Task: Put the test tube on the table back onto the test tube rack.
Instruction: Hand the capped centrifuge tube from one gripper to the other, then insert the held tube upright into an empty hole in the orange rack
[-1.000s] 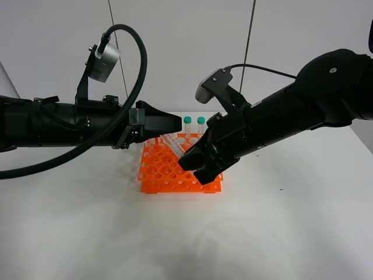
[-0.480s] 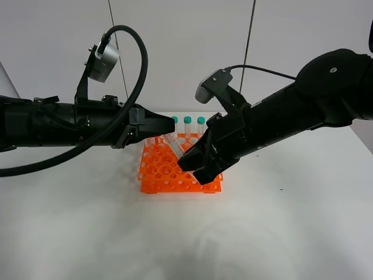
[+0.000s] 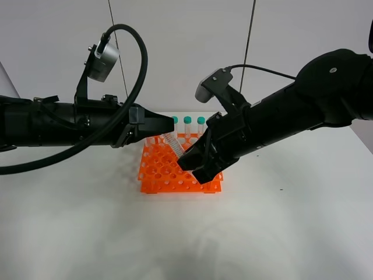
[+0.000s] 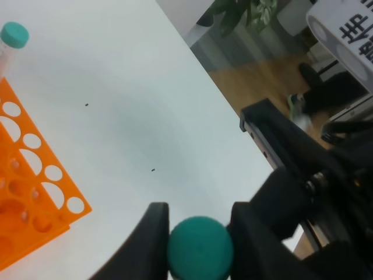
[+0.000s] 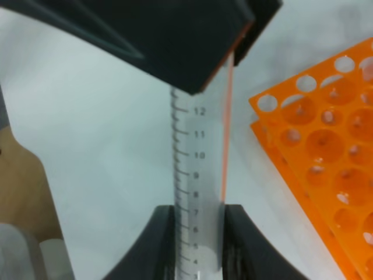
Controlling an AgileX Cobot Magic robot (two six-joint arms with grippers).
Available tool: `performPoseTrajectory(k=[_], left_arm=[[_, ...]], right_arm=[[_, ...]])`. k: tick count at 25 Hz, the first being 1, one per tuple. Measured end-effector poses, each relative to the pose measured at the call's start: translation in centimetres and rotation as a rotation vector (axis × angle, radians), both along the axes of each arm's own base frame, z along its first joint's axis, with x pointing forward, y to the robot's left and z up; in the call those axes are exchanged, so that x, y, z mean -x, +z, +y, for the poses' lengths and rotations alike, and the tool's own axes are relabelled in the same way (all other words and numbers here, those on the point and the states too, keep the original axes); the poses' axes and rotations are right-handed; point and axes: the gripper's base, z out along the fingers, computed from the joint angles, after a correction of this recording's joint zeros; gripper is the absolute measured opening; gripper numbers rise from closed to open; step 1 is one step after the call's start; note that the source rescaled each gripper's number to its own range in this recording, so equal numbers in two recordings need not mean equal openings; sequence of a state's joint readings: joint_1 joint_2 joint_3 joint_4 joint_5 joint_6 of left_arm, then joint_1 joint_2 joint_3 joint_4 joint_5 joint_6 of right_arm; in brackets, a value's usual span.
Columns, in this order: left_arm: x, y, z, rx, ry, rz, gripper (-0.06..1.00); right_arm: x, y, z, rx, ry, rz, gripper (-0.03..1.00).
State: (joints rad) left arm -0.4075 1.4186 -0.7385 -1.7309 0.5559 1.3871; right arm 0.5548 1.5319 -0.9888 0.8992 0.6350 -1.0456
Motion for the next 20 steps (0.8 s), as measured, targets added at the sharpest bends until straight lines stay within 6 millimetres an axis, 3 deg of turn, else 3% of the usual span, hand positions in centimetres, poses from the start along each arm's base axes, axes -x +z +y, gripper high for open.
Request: performPoseTrajectory(k=[4,6,9,15,20], left_arm=[[0.1,0.1,-0.1,0.013,-0.018,0.001,0.0],[0.1,0.1,-0.1,0.013,-0.018,0.001,0.0],[0.1,0.1,-0.1,0.013,-0.018,0.001,0.0],[0.1,0.1,-0.1,0.013,-0.019,0.001,0.0],[0.1,0.1,-0.1,0.013,-0.019,0.001,0.0]], right_arm=[[-0.4,0.1,-0.1,-0.004,-0.036,-0.025,0.73],[-0.4,0.2,0.0,-0.006,-0.036,-0.023,0.91],[-0.4,1.3,0.0,-0.003,-0.031,-0.009,0.98],[0.3,6.1,-0.9,0.08,-0.065,0.037,1.0],[-0.5,8.2,-2.5,0.209,-0.239,0.051,1.0]])
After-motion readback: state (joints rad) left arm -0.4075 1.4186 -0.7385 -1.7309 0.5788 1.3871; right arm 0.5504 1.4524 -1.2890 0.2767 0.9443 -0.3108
